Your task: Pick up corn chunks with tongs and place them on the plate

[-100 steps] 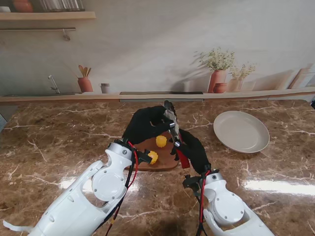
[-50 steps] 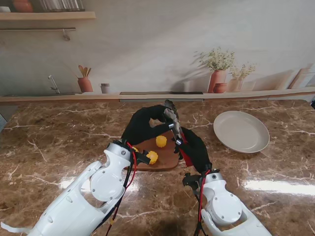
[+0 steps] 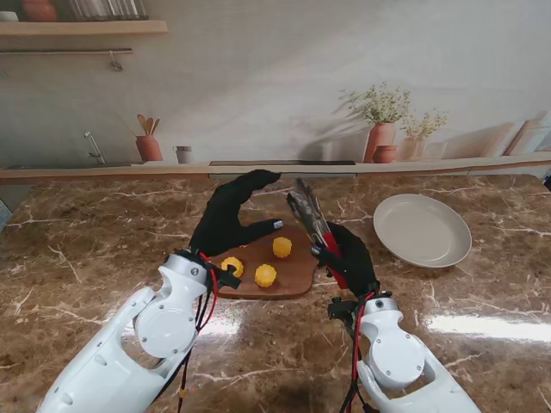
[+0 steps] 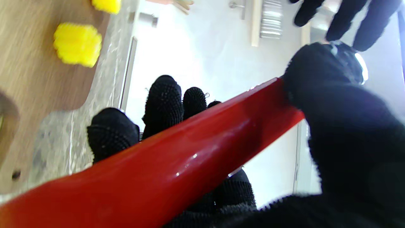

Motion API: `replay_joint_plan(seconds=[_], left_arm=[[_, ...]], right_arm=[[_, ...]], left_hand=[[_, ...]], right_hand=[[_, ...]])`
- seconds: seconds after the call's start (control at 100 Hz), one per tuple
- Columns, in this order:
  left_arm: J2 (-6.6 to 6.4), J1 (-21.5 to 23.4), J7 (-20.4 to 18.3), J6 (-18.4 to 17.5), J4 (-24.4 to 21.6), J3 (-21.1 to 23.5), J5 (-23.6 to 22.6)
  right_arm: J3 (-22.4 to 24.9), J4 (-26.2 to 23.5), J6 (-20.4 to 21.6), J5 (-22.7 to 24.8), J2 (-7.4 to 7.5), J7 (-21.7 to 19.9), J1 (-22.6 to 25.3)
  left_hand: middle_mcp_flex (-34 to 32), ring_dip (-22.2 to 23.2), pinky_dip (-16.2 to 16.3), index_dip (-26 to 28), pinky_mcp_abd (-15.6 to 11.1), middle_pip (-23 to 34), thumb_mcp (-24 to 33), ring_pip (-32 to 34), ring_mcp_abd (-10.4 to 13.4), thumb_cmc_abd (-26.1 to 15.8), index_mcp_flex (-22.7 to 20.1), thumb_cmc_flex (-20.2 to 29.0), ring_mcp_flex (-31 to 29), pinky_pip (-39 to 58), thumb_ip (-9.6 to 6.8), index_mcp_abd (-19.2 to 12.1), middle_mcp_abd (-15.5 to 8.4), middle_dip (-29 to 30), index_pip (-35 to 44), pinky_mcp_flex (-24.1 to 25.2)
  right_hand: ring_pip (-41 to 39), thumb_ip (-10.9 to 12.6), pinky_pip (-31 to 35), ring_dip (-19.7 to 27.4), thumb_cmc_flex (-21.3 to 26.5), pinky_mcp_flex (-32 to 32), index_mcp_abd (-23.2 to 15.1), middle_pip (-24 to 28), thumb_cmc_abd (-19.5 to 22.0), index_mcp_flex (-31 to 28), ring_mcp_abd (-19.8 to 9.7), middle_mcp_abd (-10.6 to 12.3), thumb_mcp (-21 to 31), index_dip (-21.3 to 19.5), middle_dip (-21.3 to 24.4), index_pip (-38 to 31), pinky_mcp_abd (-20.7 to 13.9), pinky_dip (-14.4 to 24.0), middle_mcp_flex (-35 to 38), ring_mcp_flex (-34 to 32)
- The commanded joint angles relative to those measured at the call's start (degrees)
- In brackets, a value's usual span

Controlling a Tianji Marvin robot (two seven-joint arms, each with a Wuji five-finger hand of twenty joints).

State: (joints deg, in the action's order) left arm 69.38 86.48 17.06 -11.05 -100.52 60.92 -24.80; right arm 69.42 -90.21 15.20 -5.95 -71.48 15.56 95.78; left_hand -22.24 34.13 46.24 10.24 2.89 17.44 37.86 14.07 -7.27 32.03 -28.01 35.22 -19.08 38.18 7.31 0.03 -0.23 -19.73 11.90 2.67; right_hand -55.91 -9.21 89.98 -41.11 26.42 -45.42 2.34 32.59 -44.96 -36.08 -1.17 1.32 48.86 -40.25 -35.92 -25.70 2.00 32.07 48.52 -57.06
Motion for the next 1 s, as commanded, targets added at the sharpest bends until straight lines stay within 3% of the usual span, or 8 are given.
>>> replay_joint_plan(seconds=[0.0,0.23,0.37,0.53,0.73,0.99], left_arm=[[-1.38,2.19,-0.87,0.97,-1.16,1.59,-0.63],[-2.57,8.06,-2.76,0.99,-3.02,7.20,-3.13],[-2.98,10.38,-3.87,0.28,-3.28,9.40,-3.49],[-3.21,11.78,-4.45,-0.54,-3.26,11.28,-3.69],[-3.34,12.51,-5.00,-0.98,-3.00,12.37,-3.55],[-3.60,13.33,-5.86,-1.18,-2.68,12.58,-3.86]], right_arm=[[1.11,0.98,-0.97,1.55,0.40,0.08,0.35],[4.11,2.79,-5.43,19.72,2.49,0.42,1.38],[5.48,2.79,-7.10,30.68,4.41,-0.93,2.89],[7.12,0.71,-7.94,38.64,6.49,-5.28,5.84],[7.25,-1.08,-9.18,46.25,8.20,-8.95,7.63],[2.82,-0.78,-14.07,49.40,8.37,-8.17,5.35]], left_hand=[[2.11,-1.98,-0.89,-1.28,-3.02,-1.61,-2.21,-2.68,3.25,-1.38,0.96,-1.81,1.82,-2.42,-1.59,1.02,-1.32,1.43,-1.68,0.58],[1.03,-8.87,-3.90,-0.83,-2.48,-2.64,-6.59,-6.36,5.57,-3.25,-2.08,-1.05,1.62,-1.89,-2.12,1.24,-1.24,4.07,-0.69,-0.22],[0.90,-9.44,-4.47,-0.78,-2.49,-2.77,-7.36,-6.55,6.06,-3.65,-2.29,-0.85,1.87,-1.95,-2.25,1.18,-1.38,4.30,-0.62,0.17],[0.82,-9.87,-5.26,-0.72,-2.73,-2.87,-7.79,-6.71,6.51,-3.82,-2.43,-0.67,2.03,-2.58,-2.38,1.08,-1.51,4.44,-0.54,0.33],[0.90,-10.28,-6.32,-0.72,-3.16,-2.97,-8.15,-6.90,6.67,-4.02,-2.33,-0.47,2.39,-3.91,-2.48,1.19,-1.54,4.56,-0.60,0.36],[0.65,-10.58,-6.56,-0.73,-2.70,-3.02,-8.88,-6.93,6.68,-4.60,-2.37,-0.56,2.43,-4.46,-2.53,1.42,-1.39,4.61,-0.64,0.40]], right_hand=[[-3.39,0.13,5.76,-1.23,2.05,-2.51,-4.15,0.71,1.19,-2.06,-4.36,2.39,6.79,-0.06,-0.91,-1.57,-5.59,2.31,1.19,-4.43],[-5.41,0.11,8.20,-1.94,1.79,-5.22,-3.39,0.33,1.49,-2.06,-4.53,1.72,6.27,0.40,-0.49,-1.29,-7.48,2.60,1.20,-5.96],[-6.24,0.13,8.76,-2.36,1.37,-6.17,-3.29,0.32,0.81,-2.24,-4.88,1.78,7.07,0.54,-0.41,-1.25,-8.13,2.63,1.36,-6.47],[-6.82,0.01,9.07,-2.84,0.93,-6.82,-3.07,0.36,0.42,-2.40,-4.85,1.51,7.95,0.65,-0.47,-1.20,-8.51,2.69,1.57,-6.96],[-7.00,-0.20,9.22,-3.30,0.14,-7.40,-2.69,-0.02,0.43,-1.78,-5.43,1.48,8.06,0.89,-0.51,-0.65,-9.28,2.79,0.96,-7.15],[-7.36,-0.31,10.06,-3.83,-0.44,-8.56,-2.34,0.29,0.59,-1.70,-5.58,1.35,8.67,0.84,-0.83,-0.57,-10.55,3.56,0.73,-7.58]])
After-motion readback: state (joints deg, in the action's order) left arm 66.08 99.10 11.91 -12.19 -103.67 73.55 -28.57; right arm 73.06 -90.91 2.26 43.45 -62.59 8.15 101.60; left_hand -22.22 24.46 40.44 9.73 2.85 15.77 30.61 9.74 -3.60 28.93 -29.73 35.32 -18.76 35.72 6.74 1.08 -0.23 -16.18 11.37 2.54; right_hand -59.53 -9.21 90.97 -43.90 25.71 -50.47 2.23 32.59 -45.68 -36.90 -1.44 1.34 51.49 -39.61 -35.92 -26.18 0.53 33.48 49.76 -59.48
